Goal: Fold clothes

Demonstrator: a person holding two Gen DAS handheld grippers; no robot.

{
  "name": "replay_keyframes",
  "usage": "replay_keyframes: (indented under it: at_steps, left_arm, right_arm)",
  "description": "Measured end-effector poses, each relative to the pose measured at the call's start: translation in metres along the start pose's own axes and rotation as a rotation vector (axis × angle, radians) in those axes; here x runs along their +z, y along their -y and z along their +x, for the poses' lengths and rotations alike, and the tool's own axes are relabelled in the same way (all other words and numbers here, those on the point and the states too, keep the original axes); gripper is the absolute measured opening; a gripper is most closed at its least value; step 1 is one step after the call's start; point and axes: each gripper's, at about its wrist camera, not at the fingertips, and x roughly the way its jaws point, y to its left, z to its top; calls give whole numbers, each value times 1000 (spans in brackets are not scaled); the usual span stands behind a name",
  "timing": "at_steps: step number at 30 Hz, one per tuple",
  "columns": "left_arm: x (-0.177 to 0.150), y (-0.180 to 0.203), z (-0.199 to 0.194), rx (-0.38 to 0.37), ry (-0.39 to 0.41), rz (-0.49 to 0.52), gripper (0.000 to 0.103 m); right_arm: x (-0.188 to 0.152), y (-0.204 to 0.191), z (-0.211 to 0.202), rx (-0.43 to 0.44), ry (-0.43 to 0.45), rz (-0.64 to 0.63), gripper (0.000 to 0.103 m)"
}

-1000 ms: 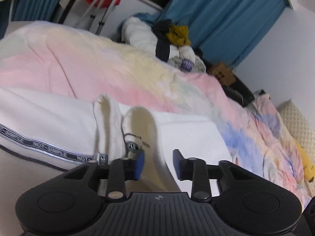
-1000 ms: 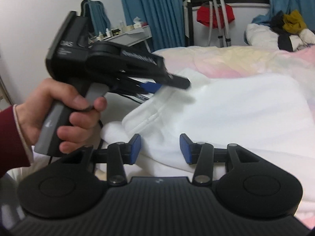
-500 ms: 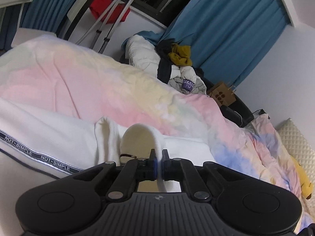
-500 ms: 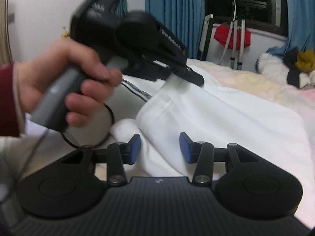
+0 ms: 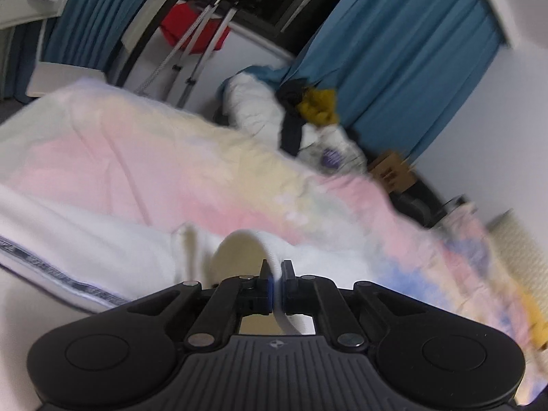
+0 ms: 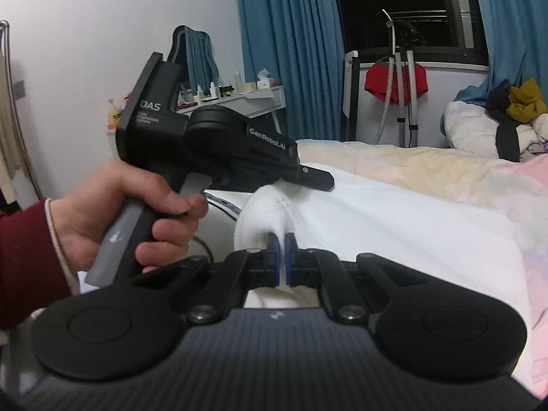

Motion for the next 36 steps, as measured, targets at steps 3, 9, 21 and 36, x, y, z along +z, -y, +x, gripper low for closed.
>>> replay_keyframes:
  at_steps: [3,9,21,36]
  left_arm:
    - [-16,-9,25,105,-97,7,6]
    - [-30,-2,31,166,-76,15,12]
    - [-50,-4,-97,246,30,-147,55]
    - [-77,-97,-233,353,200,-617,81]
  right_arm:
    - [-16,4,24,1,-83,19,6]
    - [-36,9,54,-24,-169,17,6]
    - [-19,16,21,-9,-96,126,10]
    - [17,43,-46,-143,-2,267,10]
